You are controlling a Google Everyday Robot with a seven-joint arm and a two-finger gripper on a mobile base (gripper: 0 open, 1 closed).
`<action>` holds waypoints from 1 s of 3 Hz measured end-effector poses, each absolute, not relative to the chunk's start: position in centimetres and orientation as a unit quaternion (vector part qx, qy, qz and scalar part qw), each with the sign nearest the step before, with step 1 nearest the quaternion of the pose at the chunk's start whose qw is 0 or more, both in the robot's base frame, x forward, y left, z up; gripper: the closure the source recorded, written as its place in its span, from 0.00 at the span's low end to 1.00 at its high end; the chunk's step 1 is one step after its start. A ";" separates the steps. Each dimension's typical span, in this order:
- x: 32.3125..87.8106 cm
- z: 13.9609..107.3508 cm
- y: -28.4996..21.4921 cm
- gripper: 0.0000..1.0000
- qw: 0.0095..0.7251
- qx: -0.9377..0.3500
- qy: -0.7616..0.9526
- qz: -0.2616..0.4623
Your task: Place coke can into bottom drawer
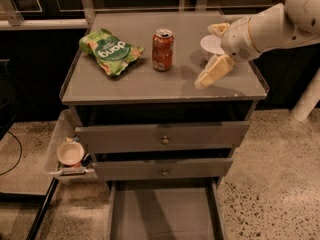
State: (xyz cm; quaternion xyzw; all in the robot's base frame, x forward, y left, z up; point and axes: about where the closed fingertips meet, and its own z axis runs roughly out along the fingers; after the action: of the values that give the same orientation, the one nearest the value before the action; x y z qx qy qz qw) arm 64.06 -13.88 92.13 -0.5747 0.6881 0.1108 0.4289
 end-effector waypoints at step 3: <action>67.8 90.9 -10.9 0.00 0.520 -0.507 0.663 0.185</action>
Offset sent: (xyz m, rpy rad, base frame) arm 0.0307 0.0200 -0.0162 0.3114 -0.0693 -0.0628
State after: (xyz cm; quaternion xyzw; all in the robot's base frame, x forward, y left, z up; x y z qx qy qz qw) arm 67.85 -10.92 90.87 -0.5065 0.6626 0.1851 0.5197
